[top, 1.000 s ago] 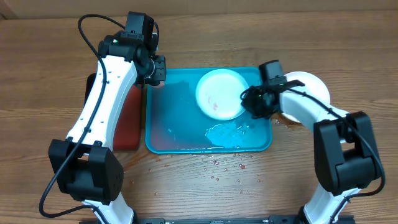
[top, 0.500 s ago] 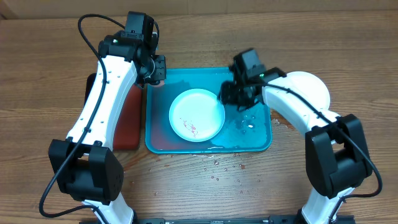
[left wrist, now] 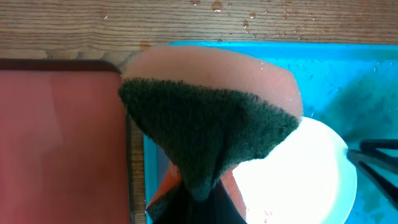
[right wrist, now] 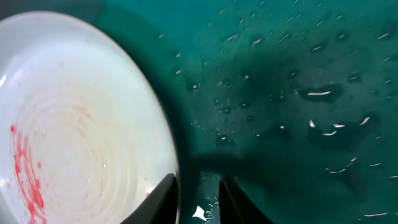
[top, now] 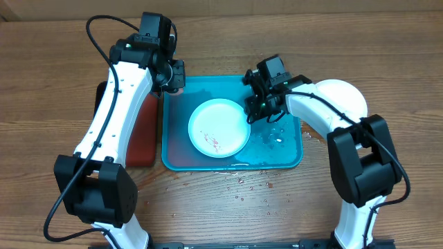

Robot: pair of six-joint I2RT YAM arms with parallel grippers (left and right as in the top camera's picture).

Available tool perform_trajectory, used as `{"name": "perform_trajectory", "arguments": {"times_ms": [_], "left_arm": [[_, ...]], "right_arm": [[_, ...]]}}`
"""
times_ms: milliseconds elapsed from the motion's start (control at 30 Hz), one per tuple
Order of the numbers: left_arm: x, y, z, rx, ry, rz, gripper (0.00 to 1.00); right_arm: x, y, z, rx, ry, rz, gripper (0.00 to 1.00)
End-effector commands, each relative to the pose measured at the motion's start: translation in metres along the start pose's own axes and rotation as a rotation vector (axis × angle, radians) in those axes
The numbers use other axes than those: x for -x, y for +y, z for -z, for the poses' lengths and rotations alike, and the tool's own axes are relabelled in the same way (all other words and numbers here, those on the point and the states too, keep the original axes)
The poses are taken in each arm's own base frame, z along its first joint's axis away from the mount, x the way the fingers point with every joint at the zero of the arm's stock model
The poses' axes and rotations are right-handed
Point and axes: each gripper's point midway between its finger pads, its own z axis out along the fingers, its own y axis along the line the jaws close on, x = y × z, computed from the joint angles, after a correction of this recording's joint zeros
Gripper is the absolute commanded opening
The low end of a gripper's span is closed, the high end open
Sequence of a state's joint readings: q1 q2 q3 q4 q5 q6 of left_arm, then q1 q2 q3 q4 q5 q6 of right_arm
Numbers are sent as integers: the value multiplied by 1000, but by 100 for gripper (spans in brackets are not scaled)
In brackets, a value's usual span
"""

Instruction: Clean dirty plates on tray and stack at the side

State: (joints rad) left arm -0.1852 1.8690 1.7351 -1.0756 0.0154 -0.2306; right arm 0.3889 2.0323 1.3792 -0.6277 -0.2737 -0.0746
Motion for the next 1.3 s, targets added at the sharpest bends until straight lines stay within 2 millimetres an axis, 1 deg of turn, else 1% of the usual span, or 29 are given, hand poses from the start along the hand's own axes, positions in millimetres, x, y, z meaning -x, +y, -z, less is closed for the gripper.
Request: {"name": "perform_trajectory", "arguments": {"times_ms": [0, 200, 467, 533, 567, 700, 767, 833, 1000, 1067, 1100, 1200, 1267], "left_arm": [[-3, 0, -12, -1, 28, 11, 4], [-4, 0, -15, 1, 36, 11, 4], [-5, 0, -18, -1, 41, 11, 4], [-5, 0, -18, -1, 41, 11, 4], [-5, 0, -18, -1, 42, 11, 4], [-5, 0, -18, -1, 40, 11, 4], [-5, 0, -18, -2, 40, 11, 4], [-3, -1, -18, -3, 35, 11, 4], [-1, -1, -18, -5, 26, 12, 4], [-1, -1, -18, -5, 26, 12, 4], [-1, -1, -18, -5, 26, 12, 4], [-1, -1, -18, -6, 27, 11, 4], [-1, -1, -18, -5, 26, 11, 4]], "right_arm": [[-2, 8, -4, 28, 15, 59, 25], [-4, 12, -4, 40, 23, 60, 29], [-5, 12, -4, 40, 26, 59, 29], [-4, 11, -6, 40, 23, 60, 23], [-4, 10, -8, 40, 23, 59, 22], [-6, 8, -17, 41, 31, 57, 22], [-6, 8, -17, 40, 28, 55, 22], [-4, 8, -17, 40, 23, 55, 18], [-5, 6, -21, 35, 24, 48, 17], [-4, 3, -21, 16, 24, 18, 11], [-4, 0, -21, 3, 24, 3, 4], [-3, -11, -19, -66, 22, -107, 4], [-5, -12, -17, -81, 34, -179, 4]]}}
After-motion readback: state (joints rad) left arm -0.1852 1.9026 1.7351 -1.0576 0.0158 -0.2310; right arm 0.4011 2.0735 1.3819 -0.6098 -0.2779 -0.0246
